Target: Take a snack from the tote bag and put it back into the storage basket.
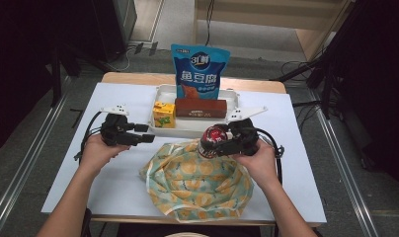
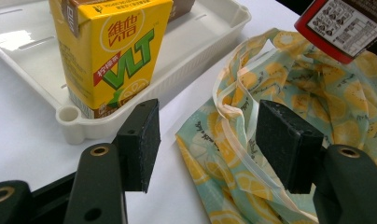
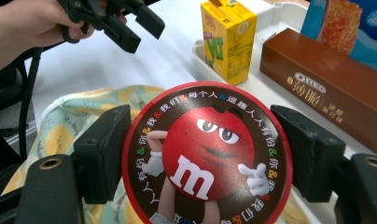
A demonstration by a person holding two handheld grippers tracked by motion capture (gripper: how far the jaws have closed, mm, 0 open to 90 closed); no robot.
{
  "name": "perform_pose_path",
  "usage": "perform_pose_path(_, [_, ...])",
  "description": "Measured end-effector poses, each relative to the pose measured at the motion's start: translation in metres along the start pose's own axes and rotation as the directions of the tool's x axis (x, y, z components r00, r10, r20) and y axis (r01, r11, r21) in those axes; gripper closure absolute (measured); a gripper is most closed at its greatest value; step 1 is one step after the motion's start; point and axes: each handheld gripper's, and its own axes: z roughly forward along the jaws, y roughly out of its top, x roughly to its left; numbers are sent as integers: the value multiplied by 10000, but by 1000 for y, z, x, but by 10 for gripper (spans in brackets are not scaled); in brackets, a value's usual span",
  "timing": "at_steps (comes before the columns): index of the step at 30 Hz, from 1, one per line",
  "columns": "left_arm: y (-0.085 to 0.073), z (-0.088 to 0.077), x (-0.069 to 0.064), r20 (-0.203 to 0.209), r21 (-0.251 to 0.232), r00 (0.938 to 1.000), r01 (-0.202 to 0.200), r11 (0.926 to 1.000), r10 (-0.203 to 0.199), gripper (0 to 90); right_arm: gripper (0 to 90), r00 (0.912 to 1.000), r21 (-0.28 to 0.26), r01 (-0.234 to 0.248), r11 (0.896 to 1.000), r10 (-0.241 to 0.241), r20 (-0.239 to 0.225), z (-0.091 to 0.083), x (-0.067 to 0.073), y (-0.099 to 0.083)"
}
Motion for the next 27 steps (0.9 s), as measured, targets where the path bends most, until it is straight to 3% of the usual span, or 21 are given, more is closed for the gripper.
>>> perform_pose_path(13, [0, 0, 0, 47, -45, 10000, -1, 10000, 1, 405, 252, 9997, -139, -118, 9998, 120, 200, 2, -14, 13])
perform_pose_path(27, [-1, 0, 0, 39, -24, 10000, 3, 10000, -3, 406, 252, 9968, 48, -439, 9990, 435, 666, 9, -42, 15])
